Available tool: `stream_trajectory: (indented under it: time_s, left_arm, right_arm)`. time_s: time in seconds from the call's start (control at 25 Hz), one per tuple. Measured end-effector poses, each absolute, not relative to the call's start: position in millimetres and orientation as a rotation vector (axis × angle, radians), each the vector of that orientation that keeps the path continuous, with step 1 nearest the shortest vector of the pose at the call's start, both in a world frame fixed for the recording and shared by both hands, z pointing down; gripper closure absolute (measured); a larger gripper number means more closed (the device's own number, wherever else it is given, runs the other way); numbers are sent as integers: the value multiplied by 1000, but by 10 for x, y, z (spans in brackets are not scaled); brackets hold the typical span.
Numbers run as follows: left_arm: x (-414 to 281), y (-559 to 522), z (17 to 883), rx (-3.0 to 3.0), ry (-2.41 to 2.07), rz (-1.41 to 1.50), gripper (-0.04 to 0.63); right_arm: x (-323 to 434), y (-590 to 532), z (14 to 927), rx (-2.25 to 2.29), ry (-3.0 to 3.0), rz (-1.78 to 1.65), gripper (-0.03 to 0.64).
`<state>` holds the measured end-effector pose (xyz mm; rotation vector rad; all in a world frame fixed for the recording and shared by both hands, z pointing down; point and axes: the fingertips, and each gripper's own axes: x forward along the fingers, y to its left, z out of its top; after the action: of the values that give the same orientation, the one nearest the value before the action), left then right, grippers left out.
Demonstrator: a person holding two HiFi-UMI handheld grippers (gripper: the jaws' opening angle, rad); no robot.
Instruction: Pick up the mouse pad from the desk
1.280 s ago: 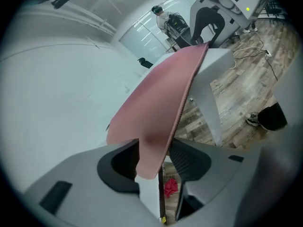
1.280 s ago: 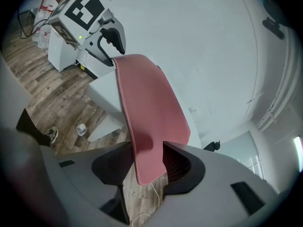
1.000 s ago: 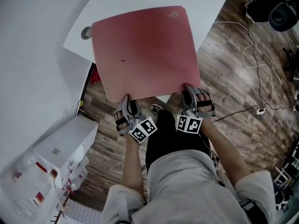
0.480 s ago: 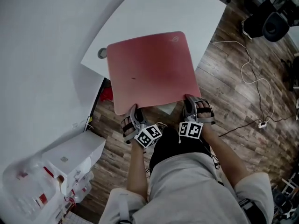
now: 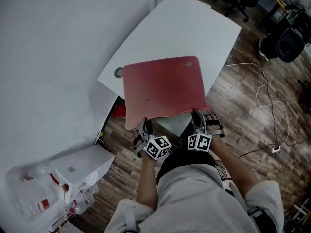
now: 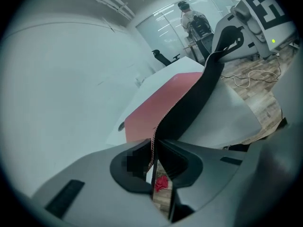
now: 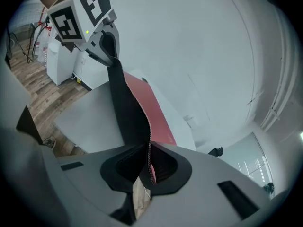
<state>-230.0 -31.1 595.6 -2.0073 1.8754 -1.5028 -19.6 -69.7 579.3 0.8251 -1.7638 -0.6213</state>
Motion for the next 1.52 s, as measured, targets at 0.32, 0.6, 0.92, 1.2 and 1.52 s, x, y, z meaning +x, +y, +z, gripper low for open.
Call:
stream_trajectory:
  time_s: [0.32,0.6,0.92,1.2,1.52]
  left_arm:
    - [-2411,-830,5783,-2003,1979,-1512,543]
    - [-2537,-1220,5477,-1948,2019,-1481,543]
    - [-2612,-1555,5225,-1934,2099,-1376,545]
    - [-2632,-1697,4960,-1940,2114,-1257,548]
    - [-2477,-1699,4589,-1967,2116,-1125,561]
  right_arm:
    - [-312,-1184,5535,805,-1859,-599,560]
    - [-450,-1610,5253,828,-1909,-600,560]
    - [-521,-1933,4927,886,-1953,-599,560]
    - [-541,-2016,4588,967,-2003,-559,560]
    - [-597,-1972,4269,1014,-2071,-536,563]
